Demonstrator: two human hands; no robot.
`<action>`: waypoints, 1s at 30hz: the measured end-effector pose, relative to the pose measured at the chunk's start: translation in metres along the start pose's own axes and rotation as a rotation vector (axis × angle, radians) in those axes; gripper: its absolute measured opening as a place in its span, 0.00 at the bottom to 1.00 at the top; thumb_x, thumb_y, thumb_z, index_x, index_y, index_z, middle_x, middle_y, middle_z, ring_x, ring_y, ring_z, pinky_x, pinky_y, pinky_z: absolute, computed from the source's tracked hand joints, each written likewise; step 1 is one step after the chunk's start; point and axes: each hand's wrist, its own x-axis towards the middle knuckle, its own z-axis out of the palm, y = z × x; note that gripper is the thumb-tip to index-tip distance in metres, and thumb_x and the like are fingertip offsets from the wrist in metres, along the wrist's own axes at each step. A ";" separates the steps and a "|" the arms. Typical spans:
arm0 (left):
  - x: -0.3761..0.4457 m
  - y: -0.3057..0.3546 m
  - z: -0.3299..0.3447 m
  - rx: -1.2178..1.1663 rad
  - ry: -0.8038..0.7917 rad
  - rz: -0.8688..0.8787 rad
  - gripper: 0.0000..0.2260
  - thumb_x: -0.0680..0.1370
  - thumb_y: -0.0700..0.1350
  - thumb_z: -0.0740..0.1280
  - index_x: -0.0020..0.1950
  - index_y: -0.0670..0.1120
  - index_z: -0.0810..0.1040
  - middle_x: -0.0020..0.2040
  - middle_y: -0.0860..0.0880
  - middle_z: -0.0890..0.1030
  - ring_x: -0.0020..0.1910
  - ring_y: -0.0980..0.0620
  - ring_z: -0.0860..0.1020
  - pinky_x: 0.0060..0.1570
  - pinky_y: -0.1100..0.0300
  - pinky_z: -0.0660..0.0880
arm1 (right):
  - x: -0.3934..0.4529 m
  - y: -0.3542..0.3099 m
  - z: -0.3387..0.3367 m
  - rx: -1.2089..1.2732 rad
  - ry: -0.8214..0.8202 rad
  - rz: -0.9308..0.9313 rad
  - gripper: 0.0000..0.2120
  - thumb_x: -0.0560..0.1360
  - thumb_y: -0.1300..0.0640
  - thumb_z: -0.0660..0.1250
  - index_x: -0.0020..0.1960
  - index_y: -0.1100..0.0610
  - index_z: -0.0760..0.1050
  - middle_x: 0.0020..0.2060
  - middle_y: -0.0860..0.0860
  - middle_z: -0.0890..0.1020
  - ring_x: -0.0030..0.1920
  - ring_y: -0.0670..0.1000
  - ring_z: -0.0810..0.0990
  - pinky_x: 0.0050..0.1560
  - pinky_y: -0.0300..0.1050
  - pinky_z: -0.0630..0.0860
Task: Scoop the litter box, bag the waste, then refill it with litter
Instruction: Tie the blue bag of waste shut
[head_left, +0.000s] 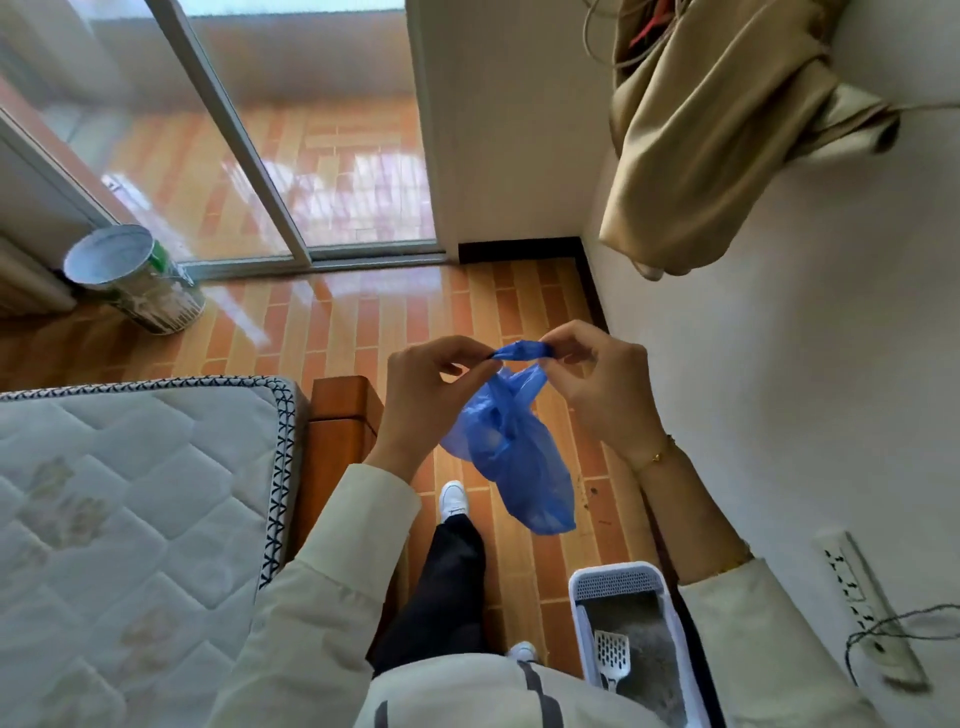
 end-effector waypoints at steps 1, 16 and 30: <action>0.011 -0.006 -0.004 0.005 0.013 -0.010 0.04 0.75 0.45 0.73 0.47 0.47 0.85 0.41 0.54 0.84 0.38 0.66 0.79 0.43 0.72 0.76 | 0.015 0.001 0.005 0.004 -0.016 -0.017 0.07 0.74 0.56 0.71 0.52 0.54 0.79 0.44 0.47 0.84 0.45 0.47 0.82 0.49 0.35 0.79; 0.231 -0.111 -0.106 -0.001 0.184 -0.056 0.01 0.74 0.42 0.74 0.44 0.47 0.85 0.40 0.55 0.84 0.38 0.59 0.80 0.43 0.62 0.79 | 0.300 -0.022 0.113 0.055 -0.126 -0.136 0.05 0.72 0.57 0.70 0.48 0.51 0.80 0.40 0.44 0.84 0.43 0.46 0.83 0.48 0.49 0.80; 0.432 -0.247 -0.199 0.072 0.461 -0.301 0.04 0.72 0.41 0.74 0.46 0.47 0.86 0.40 0.54 0.85 0.41 0.56 0.82 0.44 0.55 0.79 | 0.586 -0.031 0.271 0.150 -0.392 -0.349 0.06 0.70 0.67 0.72 0.44 0.58 0.80 0.36 0.47 0.82 0.40 0.46 0.81 0.45 0.30 0.75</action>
